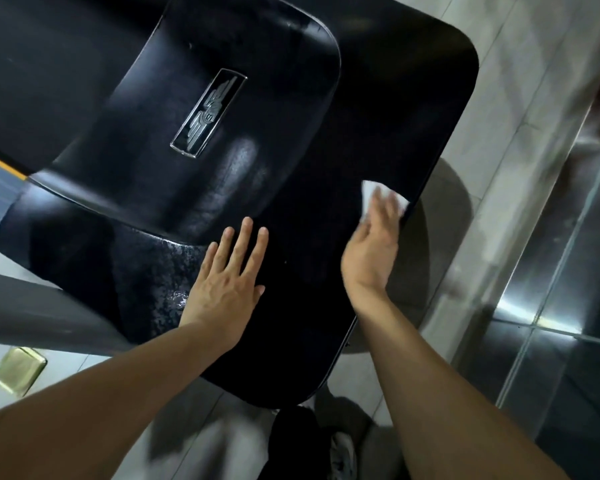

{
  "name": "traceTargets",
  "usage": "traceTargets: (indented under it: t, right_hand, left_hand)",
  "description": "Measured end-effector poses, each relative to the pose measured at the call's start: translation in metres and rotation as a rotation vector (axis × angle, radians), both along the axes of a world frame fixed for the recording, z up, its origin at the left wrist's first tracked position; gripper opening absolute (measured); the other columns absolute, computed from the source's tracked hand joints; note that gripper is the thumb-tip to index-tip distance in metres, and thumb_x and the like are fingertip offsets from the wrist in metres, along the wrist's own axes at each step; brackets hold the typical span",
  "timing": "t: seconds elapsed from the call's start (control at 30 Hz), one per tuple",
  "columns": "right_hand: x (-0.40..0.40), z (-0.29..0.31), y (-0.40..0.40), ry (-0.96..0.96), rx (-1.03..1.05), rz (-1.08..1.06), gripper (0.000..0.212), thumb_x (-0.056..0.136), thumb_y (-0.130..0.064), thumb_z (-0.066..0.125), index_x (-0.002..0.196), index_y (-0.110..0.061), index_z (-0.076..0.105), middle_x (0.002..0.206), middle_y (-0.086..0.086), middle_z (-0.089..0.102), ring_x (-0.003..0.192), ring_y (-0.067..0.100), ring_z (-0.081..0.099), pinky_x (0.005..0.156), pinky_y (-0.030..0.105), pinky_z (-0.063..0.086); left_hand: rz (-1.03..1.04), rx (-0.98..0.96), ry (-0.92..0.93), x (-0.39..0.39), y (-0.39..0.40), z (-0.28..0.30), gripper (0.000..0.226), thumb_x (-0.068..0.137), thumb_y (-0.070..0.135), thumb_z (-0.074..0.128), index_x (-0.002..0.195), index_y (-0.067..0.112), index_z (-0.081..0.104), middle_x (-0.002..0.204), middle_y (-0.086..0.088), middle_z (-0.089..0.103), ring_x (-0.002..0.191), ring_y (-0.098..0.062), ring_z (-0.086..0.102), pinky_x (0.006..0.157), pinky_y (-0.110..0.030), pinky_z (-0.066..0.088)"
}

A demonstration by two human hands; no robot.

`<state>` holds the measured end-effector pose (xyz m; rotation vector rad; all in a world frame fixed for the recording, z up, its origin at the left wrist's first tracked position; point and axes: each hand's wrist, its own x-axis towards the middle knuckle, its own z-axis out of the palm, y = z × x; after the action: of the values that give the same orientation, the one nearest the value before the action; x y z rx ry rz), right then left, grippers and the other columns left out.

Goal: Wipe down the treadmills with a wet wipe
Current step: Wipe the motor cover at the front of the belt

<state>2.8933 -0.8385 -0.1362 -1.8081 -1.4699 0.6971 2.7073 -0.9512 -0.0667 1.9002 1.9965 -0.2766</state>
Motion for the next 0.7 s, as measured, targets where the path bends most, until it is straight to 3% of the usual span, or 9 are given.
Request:
traceTargets:
  t: [0.13,0.2,0.33,0.5,0.53,0.6,0.7]
  right_hand:
    - [-0.039,0.014,-0.042,0.014,0.106,0.5,0.048,0.095,-0.004,0.048,0.141,-0.012,0.058,0.151,0.008,0.048,0.147,0.024,0.036,0.12,0.039,0.031]
    - [-0.043,0.015,-0.081,0.01,0.113,0.616,0.041,0.1,-0.009,0.05,0.14,-0.012,0.058,0.151,0.005,0.049,0.146,0.021,0.038,0.119,0.039,0.034]
    - [0.006,-0.001,-0.134,0.003,0.168,0.535,0.035,0.098,-0.008,0.062,0.133,-0.009,0.064,0.143,0.006,0.058,0.138,0.019,0.049,0.115,0.036,0.039]
    - [0.067,-0.009,-0.135,-0.016,-0.222,-0.071,0.055,0.088,0.014,0.055,0.132,-0.017,0.065,0.135,0.001,0.064,0.131,0.018,0.055,0.113,0.011,0.03]
    - [0.068,-0.006,-0.127,-0.035,-0.214,-0.109,0.055,0.087,0.015,0.055,0.131,-0.016,0.066,0.134,-0.002,0.064,0.13,0.015,0.055,0.113,0.014,0.034]
    - [0.055,0.006,-0.101,-0.026,-0.057,-0.085,0.05,0.087,0.014,0.056,0.127,-0.014,0.069,0.132,-0.005,0.064,0.127,0.01,0.056,0.111,0.03,0.042]
    - [0.005,0.021,-0.065,0.012,0.152,0.211,0.046,0.09,0.012,0.053,0.129,-0.007,0.067,0.137,0.003,0.061,0.131,0.019,0.054,0.114,0.033,0.04]
  left_hand:
    - [0.013,0.04,-0.097,-0.005,0.0,0.0,0.086,0.104,0.031,0.051,0.16,0.026,-0.014,0.166,0.001,-0.026,0.155,-0.024,-0.017,0.127,-0.039,-0.004]
    - [0.026,0.033,-0.141,-0.008,0.001,0.001,0.087,0.102,0.027,0.055,0.16,0.029,-0.01,0.168,0.004,-0.021,0.156,-0.022,-0.014,0.128,-0.039,0.0]
    - [0.023,-0.001,-0.14,-0.009,0.004,0.005,0.093,0.1,0.024,0.059,0.161,0.029,-0.011,0.168,0.005,-0.021,0.157,-0.023,-0.012,0.129,-0.041,0.003]
    - [0.045,-0.002,-0.132,-0.005,0.002,0.005,0.093,0.101,0.021,0.058,0.161,0.028,-0.013,0.167,0.004,-0.024,0.156,-0.024,-0.015,0.127,-0.039,-0.003]
    - [0.043,-0.001,-0.128,-0.004,0.002,0.006,0.093,0.101,0.022,0.058,0.161,0.028,-0.013,0.167,0.003,-0.024,0.156,-0.025,-0.015,0.127,-0.039,-0.003]
    - [0.039,-0.003,-0.115,-0.002,0.002,0.006,0.092,0.101,0.025,0.056,0.161,0.026,-0.013,0.168,0.001,-0.023,0.156,-0.026,-0.013,0.127,-0.041,-0.001]
    - [0.064,-0.001,-0.085,0.003,0.005,0.009,0.085,0.098,0.029,0.052,0.163,0.022,-0.002,0.17,-0.003,-0.01,0.158,-0.029,-0.002,0.127,-0.043,0.005]
